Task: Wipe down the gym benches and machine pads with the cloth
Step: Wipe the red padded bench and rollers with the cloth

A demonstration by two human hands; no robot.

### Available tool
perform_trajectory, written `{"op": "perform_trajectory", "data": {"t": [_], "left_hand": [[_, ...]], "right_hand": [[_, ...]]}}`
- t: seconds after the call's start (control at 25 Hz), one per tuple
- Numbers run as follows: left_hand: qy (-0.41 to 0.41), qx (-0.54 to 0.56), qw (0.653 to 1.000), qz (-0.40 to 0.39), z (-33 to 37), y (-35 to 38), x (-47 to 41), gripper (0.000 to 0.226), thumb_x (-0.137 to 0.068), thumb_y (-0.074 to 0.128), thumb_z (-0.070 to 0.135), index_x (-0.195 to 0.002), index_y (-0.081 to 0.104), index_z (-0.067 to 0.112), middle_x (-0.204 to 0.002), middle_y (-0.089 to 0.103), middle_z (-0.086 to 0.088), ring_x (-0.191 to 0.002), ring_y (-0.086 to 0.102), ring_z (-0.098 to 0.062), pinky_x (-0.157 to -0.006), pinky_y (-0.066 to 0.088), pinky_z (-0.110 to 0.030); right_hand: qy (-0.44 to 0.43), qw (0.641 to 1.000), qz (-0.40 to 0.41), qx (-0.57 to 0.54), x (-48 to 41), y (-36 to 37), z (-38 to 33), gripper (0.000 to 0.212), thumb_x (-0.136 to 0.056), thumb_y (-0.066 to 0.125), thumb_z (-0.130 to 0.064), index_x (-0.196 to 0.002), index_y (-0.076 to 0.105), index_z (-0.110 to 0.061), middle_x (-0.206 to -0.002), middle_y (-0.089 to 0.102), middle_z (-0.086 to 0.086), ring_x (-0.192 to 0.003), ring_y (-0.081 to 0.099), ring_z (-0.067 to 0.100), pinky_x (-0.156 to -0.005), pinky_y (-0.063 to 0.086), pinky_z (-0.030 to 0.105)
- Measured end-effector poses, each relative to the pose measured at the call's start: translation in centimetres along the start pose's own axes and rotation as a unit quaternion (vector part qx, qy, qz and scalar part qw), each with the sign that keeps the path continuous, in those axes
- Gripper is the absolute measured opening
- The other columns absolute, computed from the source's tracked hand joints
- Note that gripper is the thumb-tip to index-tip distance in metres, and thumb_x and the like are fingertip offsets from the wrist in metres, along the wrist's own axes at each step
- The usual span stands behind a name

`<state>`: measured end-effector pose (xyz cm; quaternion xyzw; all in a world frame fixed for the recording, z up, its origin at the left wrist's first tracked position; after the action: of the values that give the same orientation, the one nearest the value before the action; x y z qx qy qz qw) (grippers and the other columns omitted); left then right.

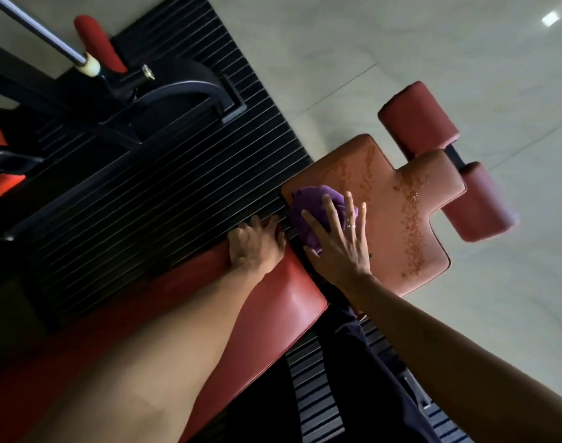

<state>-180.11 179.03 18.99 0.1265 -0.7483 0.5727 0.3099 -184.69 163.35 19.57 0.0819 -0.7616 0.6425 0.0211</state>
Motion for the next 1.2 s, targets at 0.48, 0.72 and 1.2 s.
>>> {"op": "perform_trajectory", "data": {"t": [0.48,0.72,1.2], "left_hand": [[-0.015,0.018,0.999,0.045,-0.2,0.1,-0.3,0.053,-0.1,0.028,0.058,-0.146,0.039,0.034,-0.127,0.059,-0.012,-0.103,0.062,-0.034,-0.077,0.047,-0.04],[-0.023,0.024,0.999,0.038,-0.2,-0.1,-0.2,0.053,-0.101,0.026,0.056,-0.144,0.041,0.029,-0.128,0.057,-0.013,-0.104,0.061,-0.034,-0.075,0.045,-0.04],[-0.012,0.043,0.997,0.064,-0.3,0.5,-0.5,0.05,-0.099,0.032,0.055,-0.14,0.048,0.031,-0.12,0.062,-0.009,-0.095,0.063,-0.031,-0.071,0.044,-0.038]], "right_hand": [[-0.09,0.995,0.0,-0.04,-9.8,0.2,-2.0,0.082,-0.073,0.08,-0.051,-0.146,0.054,-0.025,-0.156,0.043,0.014,-0.146,0.033,0.044,-0.121,0.022,0.062],[-0.141,0.989,0.034,-0.008,-1.5,0.2,1.8,0.089,-0.08,0.079,-0.049,-0.156,0.04,-0.026,-0.164,0.029,0.014,-0.152,0.02,0.043,-0.121,0.023,0.06],[-0.103,0.993,0.038,-0.036,-11.0,-1.8,3.4,0.07,-0.074,0.071,-0.052,-0.139,0.06,-0.027,-0.147,0.053,0.012,-0.138,0.043,0.041,-0.117,0.033,0.059]]}}
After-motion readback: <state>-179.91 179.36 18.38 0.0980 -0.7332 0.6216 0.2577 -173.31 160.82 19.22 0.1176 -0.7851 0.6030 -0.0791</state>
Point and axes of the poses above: each hand's wrist, its own x-axis away from the middle knuckle, its own y-axis out of the palm, z = x × y, the point moved 8 cm from there along -x, towards the middle knuckle
